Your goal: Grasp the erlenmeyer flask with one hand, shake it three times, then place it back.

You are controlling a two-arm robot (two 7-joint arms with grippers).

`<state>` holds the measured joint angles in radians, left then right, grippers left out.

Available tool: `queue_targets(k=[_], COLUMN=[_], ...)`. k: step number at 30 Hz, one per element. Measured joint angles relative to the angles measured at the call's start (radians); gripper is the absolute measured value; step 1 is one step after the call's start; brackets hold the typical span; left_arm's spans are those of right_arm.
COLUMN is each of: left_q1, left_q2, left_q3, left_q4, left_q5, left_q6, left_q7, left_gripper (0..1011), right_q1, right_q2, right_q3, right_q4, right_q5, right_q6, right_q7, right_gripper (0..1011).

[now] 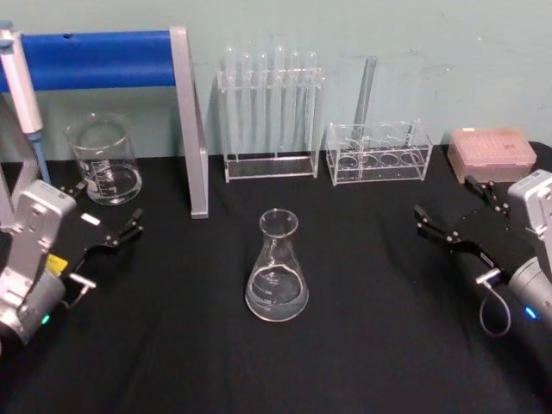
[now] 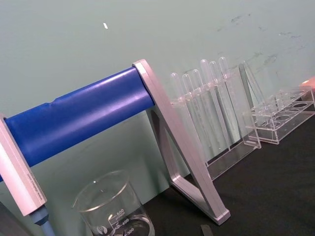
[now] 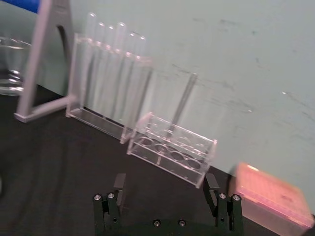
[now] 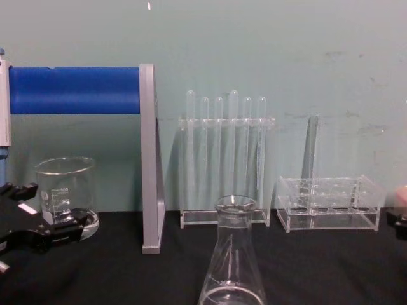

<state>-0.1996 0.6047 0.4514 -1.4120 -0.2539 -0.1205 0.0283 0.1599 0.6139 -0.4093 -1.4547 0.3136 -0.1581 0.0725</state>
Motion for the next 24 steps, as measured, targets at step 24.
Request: queue_targets(k=[24], left_q1=[0.0], left_q2=[0.0], left_q3=[0.0], left_q4=[0.0], left_q5=[0.0], left_q6=[0.0], left_q7=[0.0], left_gripper=[1001], right_q1=[-0.039], right_q2=[0.013], right_q3=[-0.019], right_q4=[-0.095], right_q5=[0.139], right_q6=[-0.029], right_q7=[0.369], right_gripper=[1000])
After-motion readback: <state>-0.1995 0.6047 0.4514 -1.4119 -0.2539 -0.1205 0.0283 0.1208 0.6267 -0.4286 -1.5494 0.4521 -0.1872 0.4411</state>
